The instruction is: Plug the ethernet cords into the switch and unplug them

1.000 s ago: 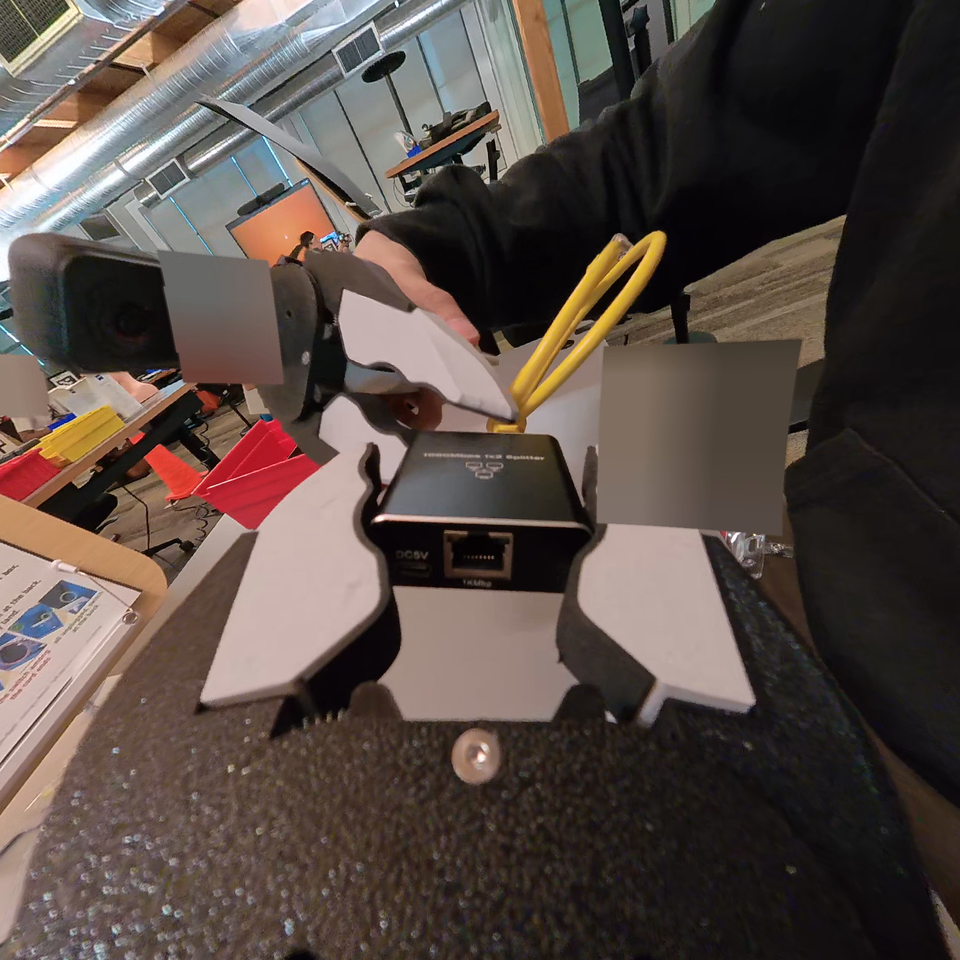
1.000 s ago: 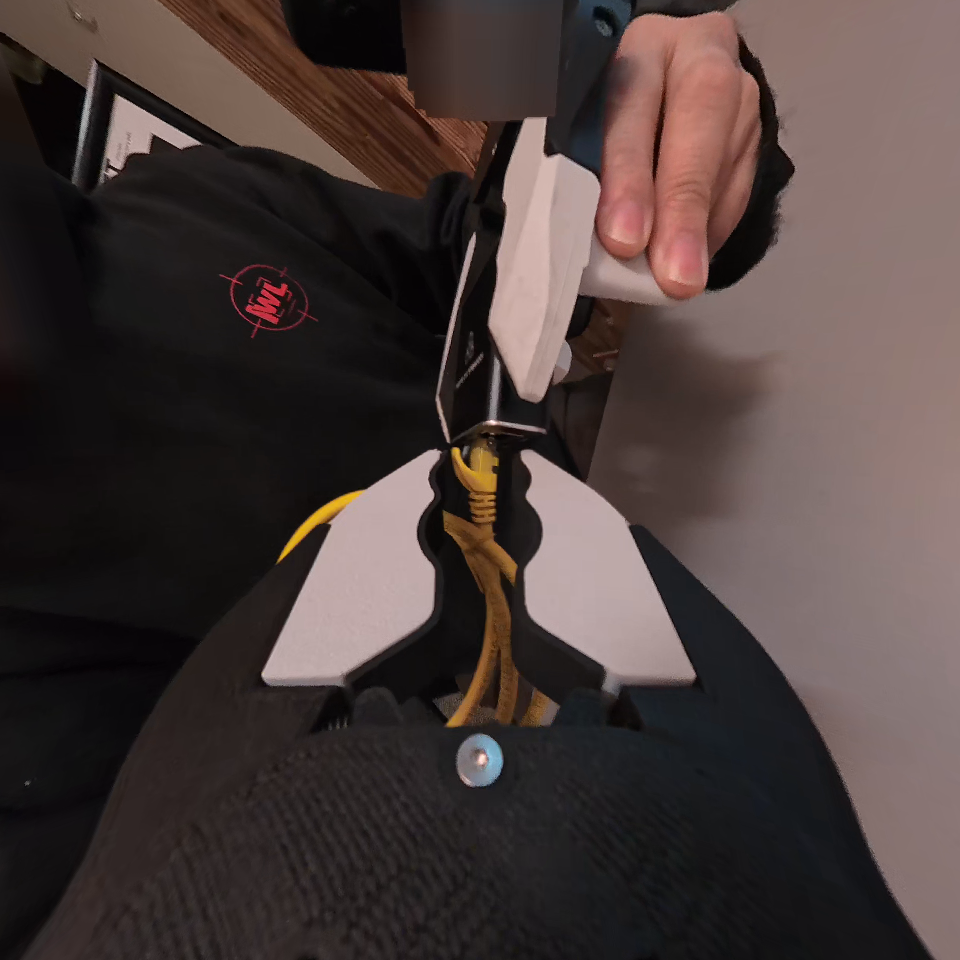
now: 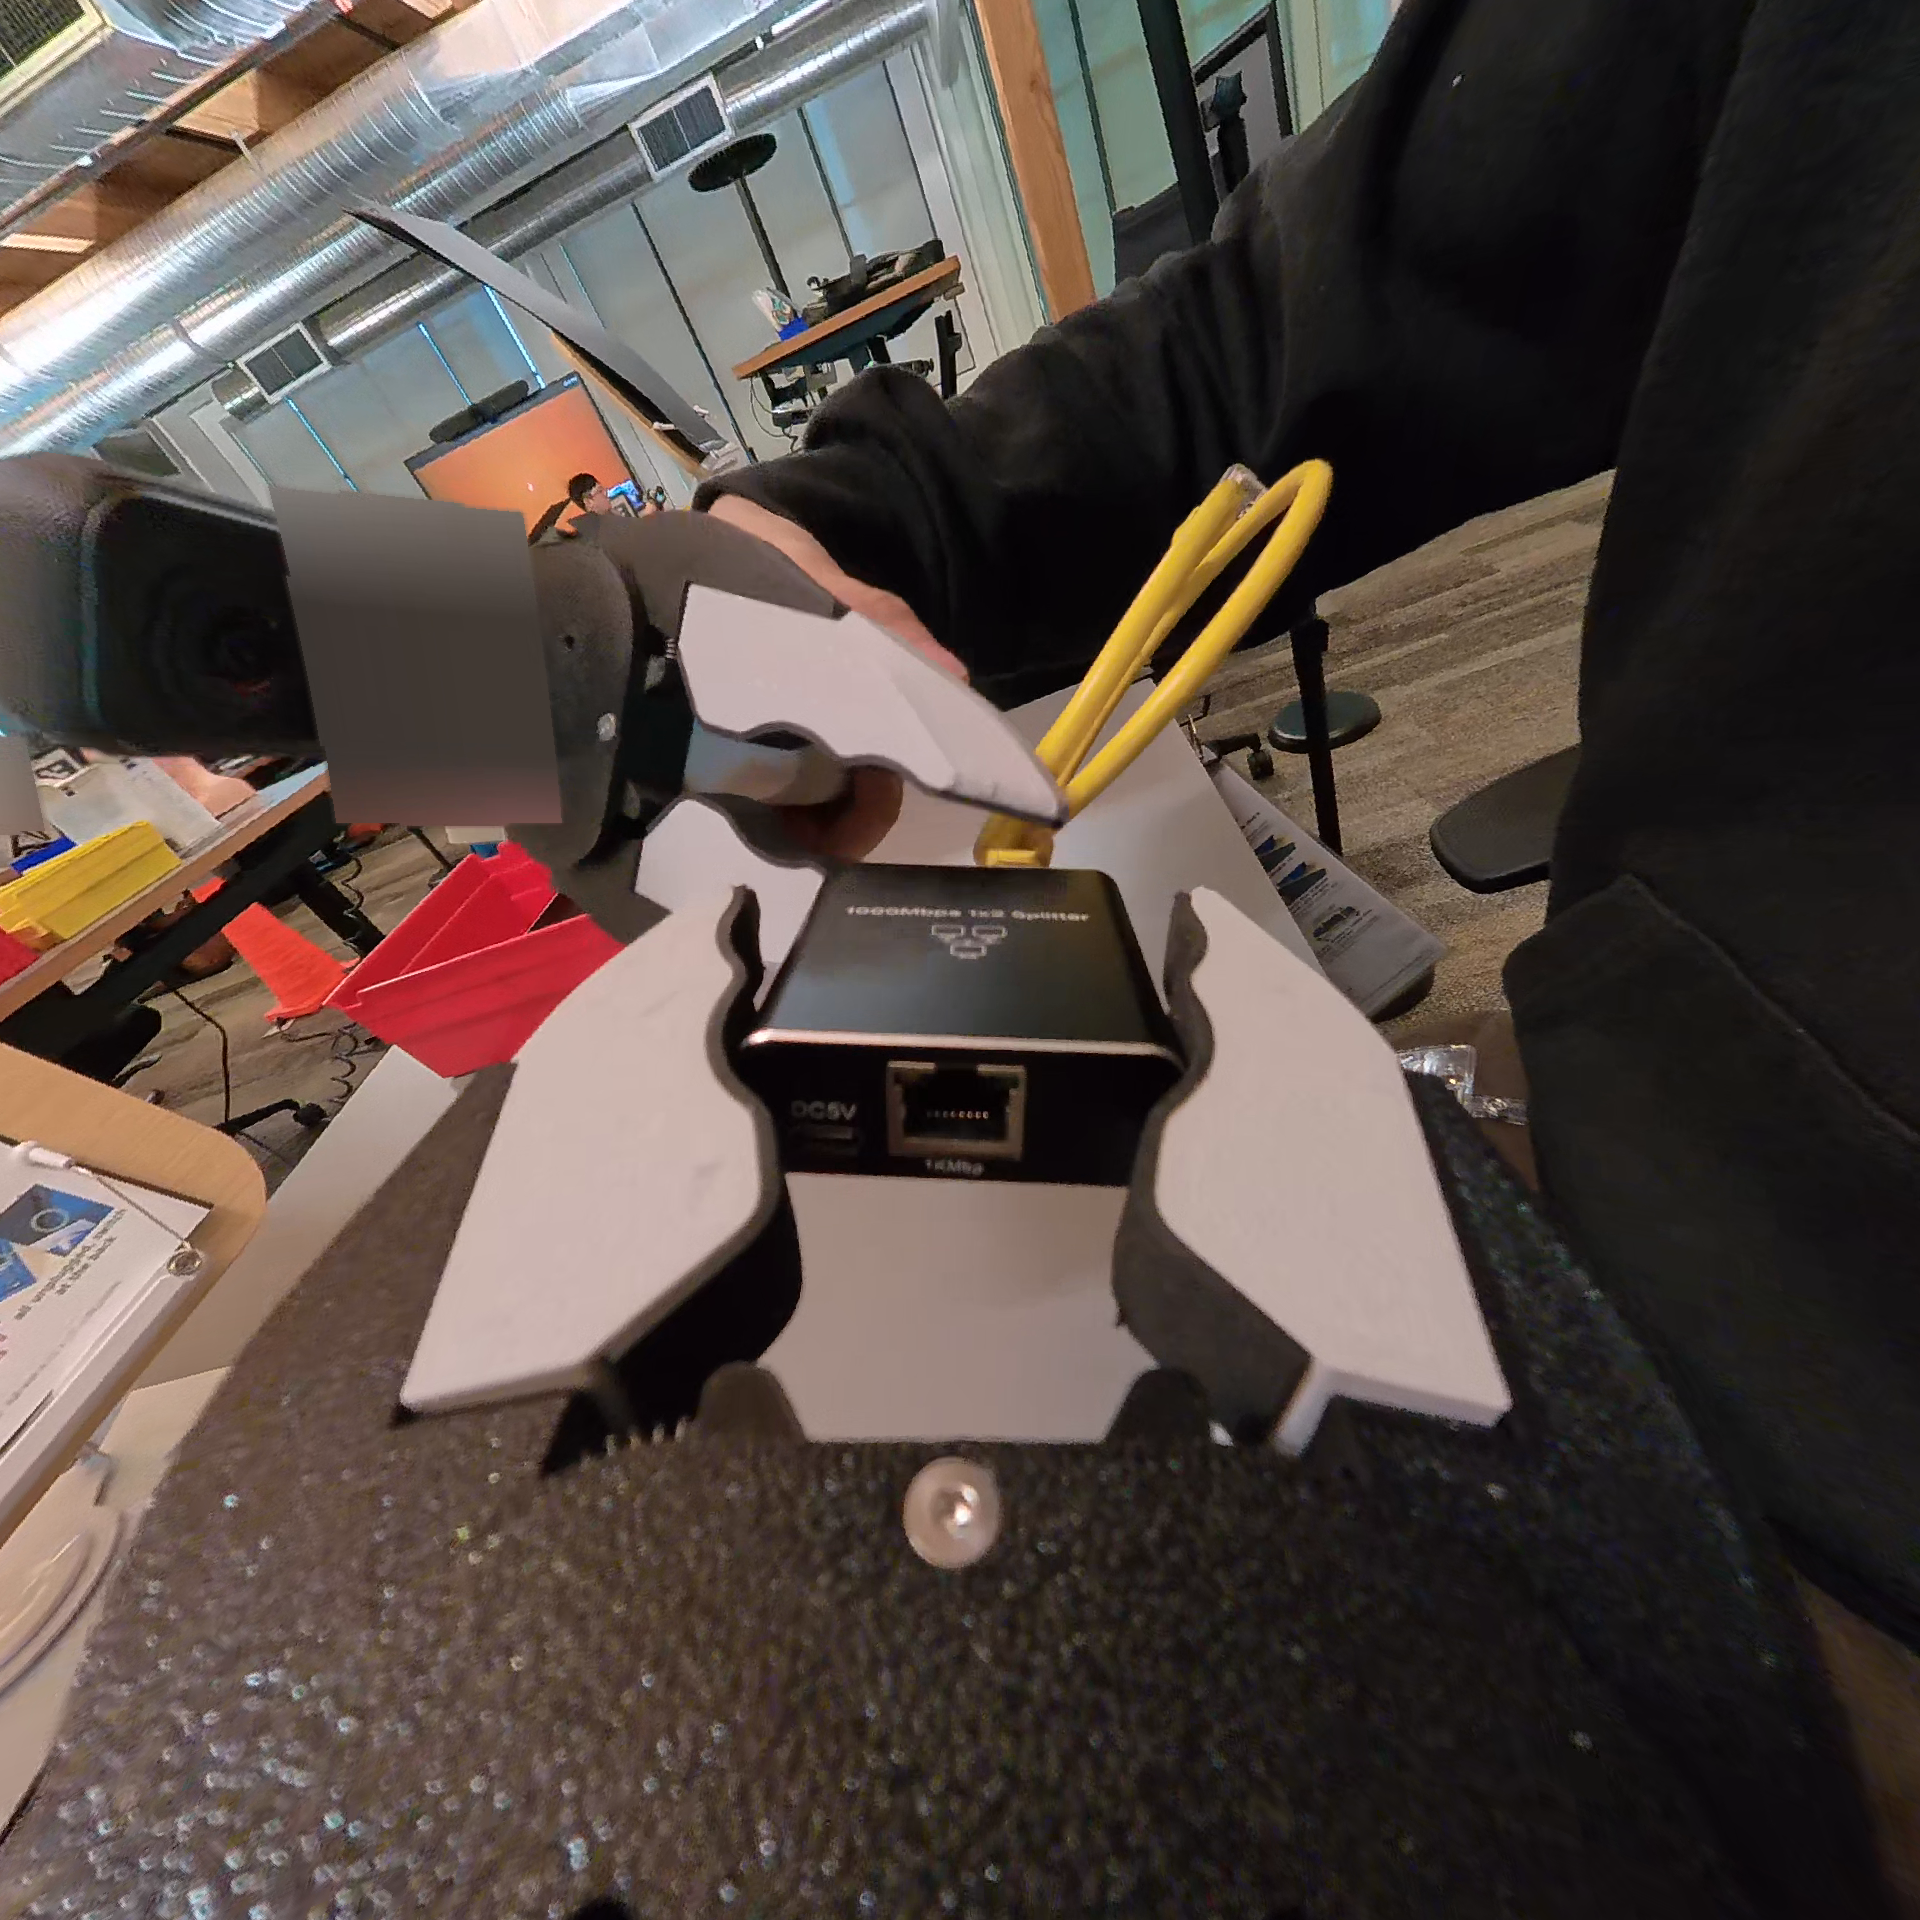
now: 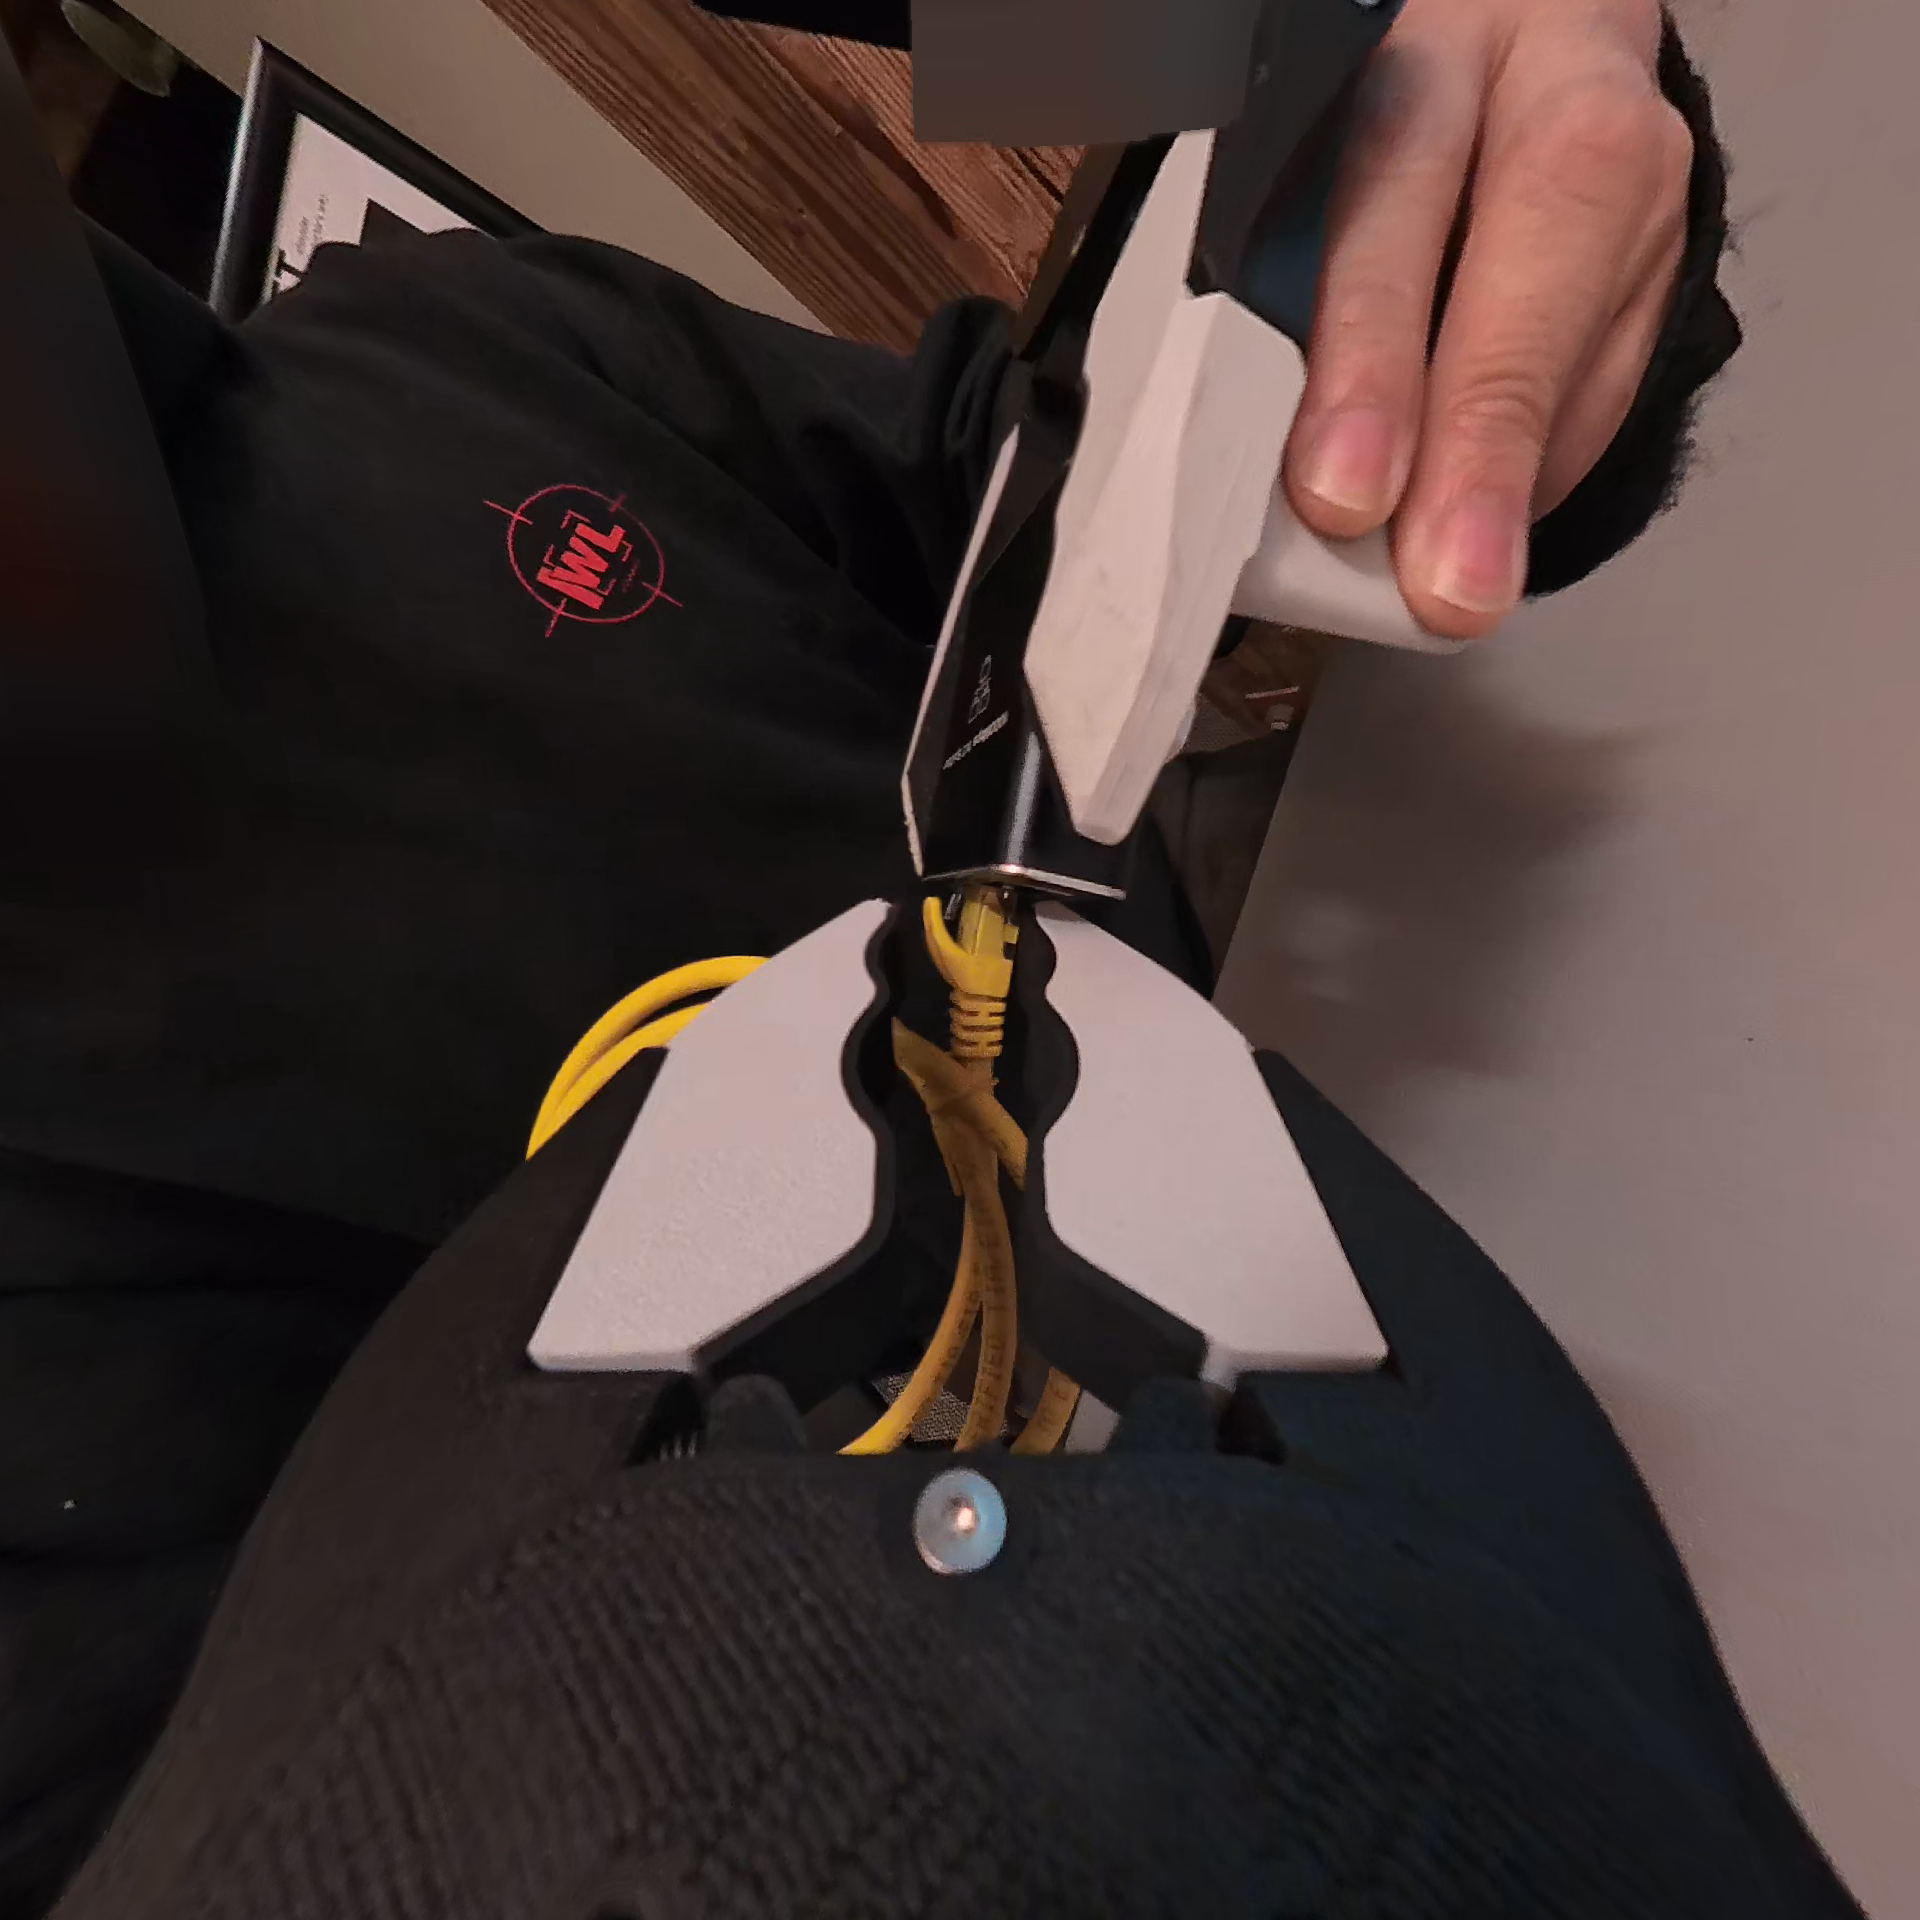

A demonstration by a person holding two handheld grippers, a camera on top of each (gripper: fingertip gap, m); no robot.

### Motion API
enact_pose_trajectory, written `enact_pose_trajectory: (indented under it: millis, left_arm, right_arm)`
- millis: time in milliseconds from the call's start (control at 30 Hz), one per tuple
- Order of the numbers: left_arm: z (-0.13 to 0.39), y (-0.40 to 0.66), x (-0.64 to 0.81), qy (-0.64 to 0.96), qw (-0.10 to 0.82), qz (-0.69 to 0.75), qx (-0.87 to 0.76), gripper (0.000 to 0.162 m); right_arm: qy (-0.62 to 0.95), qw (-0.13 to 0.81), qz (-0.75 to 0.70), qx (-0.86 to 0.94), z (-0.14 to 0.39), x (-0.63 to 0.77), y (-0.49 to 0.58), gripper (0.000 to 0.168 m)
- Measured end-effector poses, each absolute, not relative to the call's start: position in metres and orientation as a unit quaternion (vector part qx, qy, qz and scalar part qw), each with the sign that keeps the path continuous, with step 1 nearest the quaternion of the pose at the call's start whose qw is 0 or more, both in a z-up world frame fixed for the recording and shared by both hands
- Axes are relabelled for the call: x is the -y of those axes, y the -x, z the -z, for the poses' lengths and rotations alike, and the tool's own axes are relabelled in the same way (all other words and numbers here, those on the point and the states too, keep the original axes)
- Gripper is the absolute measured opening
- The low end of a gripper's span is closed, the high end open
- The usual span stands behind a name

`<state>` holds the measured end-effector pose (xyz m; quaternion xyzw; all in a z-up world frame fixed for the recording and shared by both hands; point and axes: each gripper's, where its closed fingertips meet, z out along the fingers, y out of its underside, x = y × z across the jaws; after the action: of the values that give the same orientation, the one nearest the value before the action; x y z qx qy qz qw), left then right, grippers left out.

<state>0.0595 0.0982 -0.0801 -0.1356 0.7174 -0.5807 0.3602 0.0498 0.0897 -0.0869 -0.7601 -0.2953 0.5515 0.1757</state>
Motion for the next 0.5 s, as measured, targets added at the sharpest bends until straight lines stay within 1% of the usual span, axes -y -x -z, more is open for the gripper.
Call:
enact_pose_trajectory:
  millis: [67,133,200,333,400,500]
  left_arm:
    - [0.0801,-0.0595,-0.0982,0.137,0.36,0.581,-0.717,0.075]
    - [0.0798,-0.0587,-0.0964,0.134,0.359,0.581,-0.718,0.075]
    - [0.0799,-0.0577,-0.0942,0.131,0.358,0.579,-0.721,0.075]
    - [0.0811,-0.0564,-0.0925,0.13,0.356,0.576,-0.724,0.075]
    - [0.081,-0.057,-0.0928,0.132,0.357,0.576,-0.724,0.075]
    - [0.0812,-0.0573,-0.0915,0.13,0.354,0.576,-0.725,0.075]
  right_arm:
    - [0.76,0.176,-0.553,0.293,0.0861,-0.0893,-0.0497,0.024]
    - [0.762,0.171,-0.554,0.289,0.0875,-0.089,-0.0492,0.019]
    - [0.758,0.165,-0.562,0.288,0.0882,-0.0868,-0.048,0.017]
    - [0.757,0.162,-0.564,0.287,0.0898,-0.0847,-0.0464,0.018]
    - [0.756,0.16,-0.565,0.29,0.0897,-0.0827,-0.045,0.021]
    - [0.761,0.151,-0.558,0.295,0.093,-0.0811,-0.0441,0.02]
